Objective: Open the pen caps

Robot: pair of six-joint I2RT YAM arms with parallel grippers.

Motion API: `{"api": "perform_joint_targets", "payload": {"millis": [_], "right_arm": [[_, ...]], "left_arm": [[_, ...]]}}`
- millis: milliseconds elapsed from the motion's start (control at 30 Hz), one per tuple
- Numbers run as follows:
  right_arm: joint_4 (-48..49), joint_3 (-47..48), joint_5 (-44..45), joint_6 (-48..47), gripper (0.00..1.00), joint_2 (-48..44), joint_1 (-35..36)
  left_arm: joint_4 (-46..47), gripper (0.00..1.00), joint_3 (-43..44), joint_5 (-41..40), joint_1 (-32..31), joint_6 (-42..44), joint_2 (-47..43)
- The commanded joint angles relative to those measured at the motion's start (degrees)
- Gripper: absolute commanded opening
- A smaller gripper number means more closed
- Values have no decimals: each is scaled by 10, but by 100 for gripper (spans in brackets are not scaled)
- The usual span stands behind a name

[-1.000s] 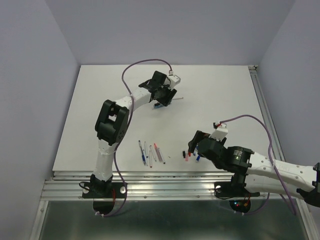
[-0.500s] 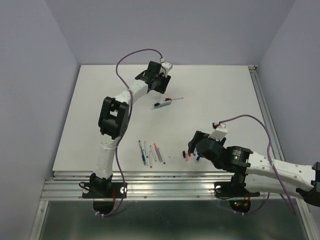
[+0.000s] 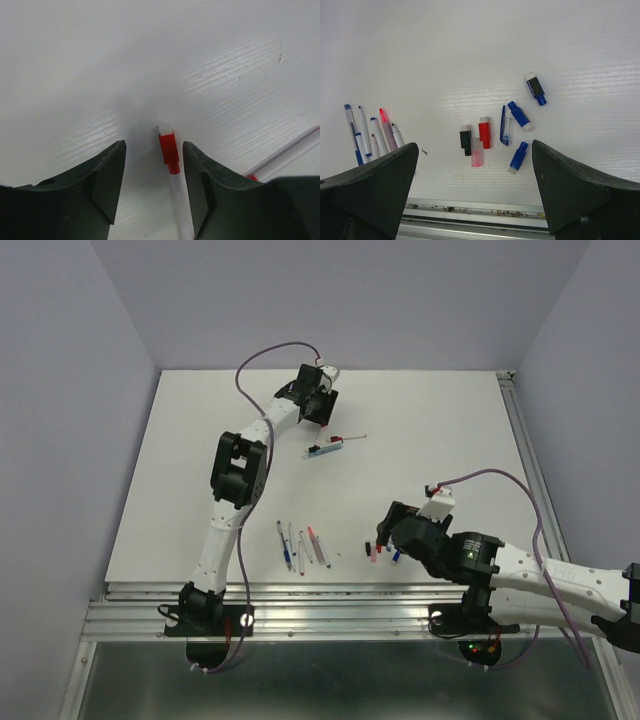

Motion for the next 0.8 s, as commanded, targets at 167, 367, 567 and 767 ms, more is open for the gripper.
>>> {"api": "perform_joint_targets", "payload": {"millis": [167,367,567,767], "right_arm": [[-4,33,26,-1,100,8,-3],[-2,32,29,-1,100,7,-3],[1,36,30,-6,100,15,-3],[1,41,28,-4,100,28,-3]], "left_arm": [[-11,59,58,-1,-3,-28,30],[-24,42,51,-9,-4,-30,41],[-36,26,30,-5,-5,-31,41],[-49,0,39,-71,-4,-59,34]]}}
